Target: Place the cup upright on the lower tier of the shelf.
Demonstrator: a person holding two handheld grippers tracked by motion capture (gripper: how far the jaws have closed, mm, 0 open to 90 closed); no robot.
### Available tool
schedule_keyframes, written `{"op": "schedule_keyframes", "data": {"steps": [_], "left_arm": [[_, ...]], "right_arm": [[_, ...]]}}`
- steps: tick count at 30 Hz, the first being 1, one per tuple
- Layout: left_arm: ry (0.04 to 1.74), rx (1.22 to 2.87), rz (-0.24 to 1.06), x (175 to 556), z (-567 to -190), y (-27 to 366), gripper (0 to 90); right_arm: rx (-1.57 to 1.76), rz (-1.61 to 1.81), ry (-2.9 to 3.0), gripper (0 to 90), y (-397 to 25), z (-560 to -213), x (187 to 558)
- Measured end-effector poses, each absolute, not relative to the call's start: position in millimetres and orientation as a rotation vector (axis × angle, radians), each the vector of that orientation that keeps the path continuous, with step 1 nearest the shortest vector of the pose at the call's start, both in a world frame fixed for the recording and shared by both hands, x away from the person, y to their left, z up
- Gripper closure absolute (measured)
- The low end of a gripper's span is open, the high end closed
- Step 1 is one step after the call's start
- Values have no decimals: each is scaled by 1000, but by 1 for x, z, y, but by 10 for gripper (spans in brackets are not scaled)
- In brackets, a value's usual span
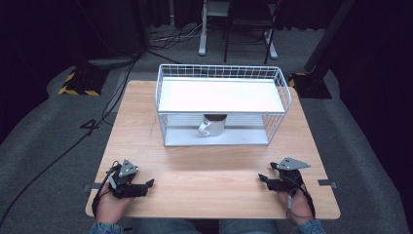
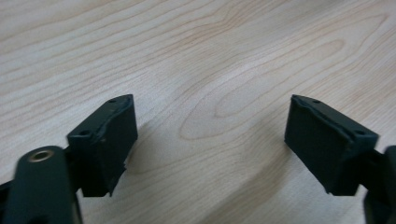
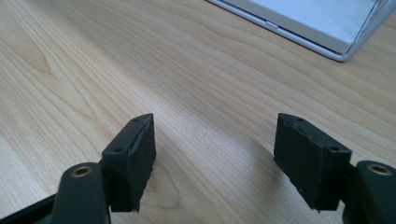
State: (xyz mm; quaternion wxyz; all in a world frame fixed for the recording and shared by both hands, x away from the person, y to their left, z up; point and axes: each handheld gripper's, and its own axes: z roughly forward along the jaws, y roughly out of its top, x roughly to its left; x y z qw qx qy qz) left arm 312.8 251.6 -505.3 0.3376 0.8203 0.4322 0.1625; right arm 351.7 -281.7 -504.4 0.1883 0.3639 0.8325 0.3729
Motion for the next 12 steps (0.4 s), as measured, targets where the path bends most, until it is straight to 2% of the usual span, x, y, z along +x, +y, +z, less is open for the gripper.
{"op": "schedule_keyframes", "data": {"steps": [12], "left_arm": [[1110, 2150, 417, 313, -505, 254, 151]], "right_arm": [[1020, 1050, 2341, 299, -281, -504, 351]]}}
